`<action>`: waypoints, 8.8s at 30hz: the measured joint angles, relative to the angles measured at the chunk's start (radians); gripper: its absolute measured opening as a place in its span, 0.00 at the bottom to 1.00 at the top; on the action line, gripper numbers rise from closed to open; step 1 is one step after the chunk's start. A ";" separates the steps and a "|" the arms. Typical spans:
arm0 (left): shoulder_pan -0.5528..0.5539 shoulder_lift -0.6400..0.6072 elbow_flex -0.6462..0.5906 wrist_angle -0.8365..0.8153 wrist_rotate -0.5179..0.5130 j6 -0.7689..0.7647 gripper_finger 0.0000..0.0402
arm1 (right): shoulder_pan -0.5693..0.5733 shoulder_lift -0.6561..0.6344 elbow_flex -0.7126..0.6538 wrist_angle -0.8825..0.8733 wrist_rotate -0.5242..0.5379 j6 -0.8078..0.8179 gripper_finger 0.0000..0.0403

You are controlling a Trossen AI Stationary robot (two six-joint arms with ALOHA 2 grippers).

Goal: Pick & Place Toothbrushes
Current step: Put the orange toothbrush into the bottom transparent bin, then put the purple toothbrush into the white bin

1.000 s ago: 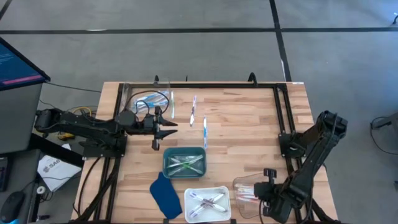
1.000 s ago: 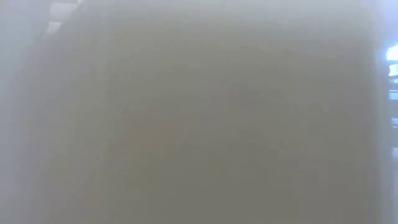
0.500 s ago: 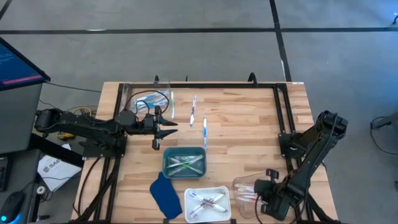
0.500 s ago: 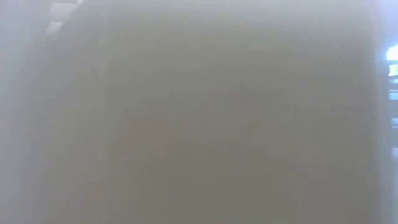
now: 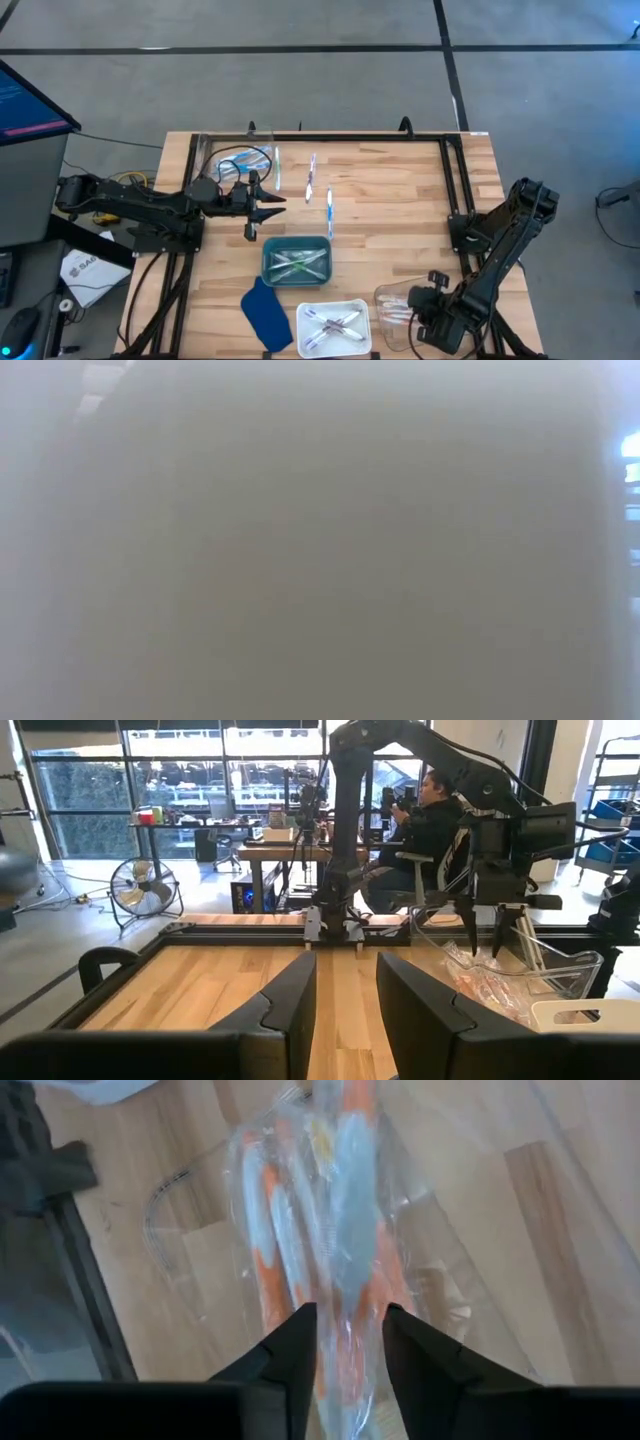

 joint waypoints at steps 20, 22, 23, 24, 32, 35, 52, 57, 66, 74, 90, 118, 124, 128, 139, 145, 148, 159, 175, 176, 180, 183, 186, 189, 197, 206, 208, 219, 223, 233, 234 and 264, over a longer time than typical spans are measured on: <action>0.002 0.000 0.000 0.001 0.001 -0.237 0.25 | -0.039 0.000 0.047 -0.050 0.029 -0.167 0.59; 0.002 0.000 0.000 0.001 0.001 -0.238 0.25 | -0.048 -0.009 0.070 -0.051 0.048 -0.223 0.59; 0.002 0.000 0.000 0.001 0.001 -0.239 0.25 | -0.054 -0.013 0.083 -0.053 0.064 -0.251 0.58; 0.002 0.000 0.000 0.001 0.001 -0.246 0.25 | -0.059 -0.018 0.096 -0.054 0.081 -0.278 0.58; 0.002 0.000 0.000 0.003 0.001 -0.264 0.25 | -0.079 -0.063 0.180 -0.071 0.339 -0.554 0.58; 0.002 0.000 0.000 0.003 0.001 -0.264 0.25 | -0.096 -0.079 0.192 -0.073 0.503 -0.684 0.58; 0.002 0.000 0.000 0.011 0.001 -0.208 0.25 | -0.525 -0.206 0.193 0.248 0.476 -1.037 0.58; 0.002 0.000 0.000 0.010 0.001 -0.193 0.25 | -0.751 -0.193 0.194 0.329 0.260 -1.054 0.58; 0.002 0.000 0.000 -0.005 0.001 -0.178 0.25 | -1.024 -0.114 0.194 0.474 -0.189 -1.099 0.58; 0.057 0.000 0.000 -0.026 0.003 -0.178 0.25 | -1.080 -0.084 0.192 0.606 -0.232 -1.228 0.58; 0.186 0.018 0.092 -0.278 -0.065 -0.103 0.25 | -1.180 -0.053 0.146 0.883 -0.457 -1.289 0.58; 0.229 0.600 0.615 -0.746 -0.304 -0.111 0.25 | -1.361 -0.113 -0.100 1.342 -0.884 -1.134 0.58; 0.247 0.713 0.678 -0.790 -0.307 -0.172 0.25 | -1.361 -0.121 -0.101 1.336 -0.951 -1.129 0.58; 0.249 0.765 0.708 -0.784 -0.298 -0.174 0.26 | -1.379 -0.121 -0.122 1.388 -0.961 -1.072 0.58; 0.273 0.789 0.720 -0.791 -0.285 -0.259 0.35 | -1.526 -0.119 -0.350 1.925 -1.008 -0.761 0.58; 0.321 0.854 0.720 -0.830 -0.221 -0.330 0.45 | -1.504 -0.119 -0.356 1.976 -1.020 -0.746 0.58; 0.337 0.906 0.724 -0.835 -0.183 -0.340 0.49 | -1.502 -0.119 -0.356 1.979 -1.020 -0.746 0.58; 0.324 1.015 0.796 -0.836 -0.185 -0.313 0.55 | -1.503 -0.119 -0.356 1.978 -1.024 -0.746 0.58; 0.319 1.020 0.799 -0.873 -0.199 -0.316 0.25 | -1.503 -0.119 -0.356 1.978 -1.041 -0.746 0.58; 0.319 1.020 0.799 -0.874 -0.199 -0.315 0.23 | -1.503 -0.119 -0.356 1.978 -1.041 -0.746 0.58; 0.319 1.020 0.798 -0.878 -0.197 -0.313 0.10 | -1.502 -0.119 -0.356 1.978 -1.040 -0.746 0.58; 0.319 1.018 0.798 -0.880 -0.189 -0.305 0.04 | -1.496 -0.119 -0.356 1.978 -1.040 -0.746 0.58; 0.319 1.016 0.797 -0.880 -0.184 -0.304 0.04 | -1.492 -0.119 -0.356 1.983 -1.040 -0.746 0.58; 0.319 1.006 0.795 -0.892 -0.182 -0.290 0.06 | -1.484 -0.119 -0.355 1.991 -1.040 -0.745 0.58; 0.308 0.914 0.792 -0.921 -0.207 -0.259 0.04 | -1.476 -0.119 -0.354 2.021 -1.039 -0.685 0.58; 0.276 0.751 0.771 -0.915 -0.247 -0.212 0.03 | -1.472 -0.119 -0.355 2.029 -1.039 -0.685 0.58; 0.272 0.711 0.756 -0.909 -0.248 -0.196 0.03 | -1.464 -0.119 -0.355 2.055 -1.038 -0.685 0.58; 0.273 0.473 0.594 -0.609 -0.070 -0.172 0.03 | -1.362 -0.119 -0.354 2.295 -1.035 -0.713 0.58; 0.266 0.424 0.532 -0.476 0.027 -0.178 0.03 | -1.341 -0.119 -0.354 2.321 -1.033 -0.740 0.58; 0.217 0.390 0.426 -0.142 0.086 -0.171 0.03 | -1.337 -0.119 -0.354 2.215 -0.937 -0.750 0.58; 0.215 0.390 0.424 -0.119 0.102 -0.171 0.03 | -1.335 -0.119 -0.354 2.203 -0.927 -0.752 0.58; 0.161 0.391 0.424 0.064 0.192 -0.174 0.03 | -1.212 -0.119 -0.307 1.997 -0.603 -1.147 0.58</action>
